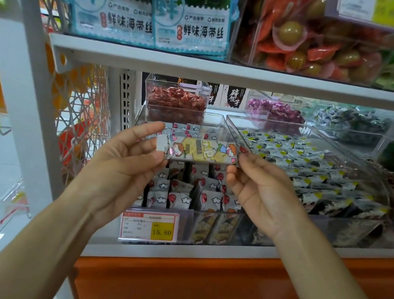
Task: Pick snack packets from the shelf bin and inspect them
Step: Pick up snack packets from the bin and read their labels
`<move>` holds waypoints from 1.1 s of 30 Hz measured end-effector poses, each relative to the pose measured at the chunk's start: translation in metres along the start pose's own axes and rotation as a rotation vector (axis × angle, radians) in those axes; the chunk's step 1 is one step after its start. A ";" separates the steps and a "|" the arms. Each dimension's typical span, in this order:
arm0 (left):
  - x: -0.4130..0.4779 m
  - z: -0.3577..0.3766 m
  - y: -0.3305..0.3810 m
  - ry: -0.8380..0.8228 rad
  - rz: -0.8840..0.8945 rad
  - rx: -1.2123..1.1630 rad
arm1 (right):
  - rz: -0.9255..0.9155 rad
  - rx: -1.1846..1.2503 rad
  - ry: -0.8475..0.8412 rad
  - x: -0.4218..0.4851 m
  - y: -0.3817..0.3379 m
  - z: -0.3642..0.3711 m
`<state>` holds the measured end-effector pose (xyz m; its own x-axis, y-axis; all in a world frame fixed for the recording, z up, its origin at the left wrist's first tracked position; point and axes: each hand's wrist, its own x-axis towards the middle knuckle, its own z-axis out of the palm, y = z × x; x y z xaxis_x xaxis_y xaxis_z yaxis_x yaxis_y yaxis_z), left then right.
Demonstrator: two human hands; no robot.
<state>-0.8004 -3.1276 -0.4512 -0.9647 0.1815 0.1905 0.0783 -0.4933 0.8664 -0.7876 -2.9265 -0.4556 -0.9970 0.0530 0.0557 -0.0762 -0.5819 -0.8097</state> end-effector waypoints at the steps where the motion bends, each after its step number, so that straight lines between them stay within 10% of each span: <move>1: 0.000 0.000 0.000 0.002 0.000 0.005 | -0.012 -0.011 -0.016 0.000 0.000 0.000; 12: -0.006 -0.002 -0.005 0.016 0.058 0.563 | -0.312 -0.422 -0.048 0.001 0.005 -0.004; 33: -0.011 0.003 -0.006 0.003 0.206 0.733 | -0.311 -0.656 -0.074 -0.001 0.013 -0.005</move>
<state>-0.7892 -3.1237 -0.4570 -0.9133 0.1439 0.3811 0.4025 0.1744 0.8987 -0.7872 -2.9300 -0.4692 -0.9302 0.0687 0.3607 -0.3571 0.0589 -0.9322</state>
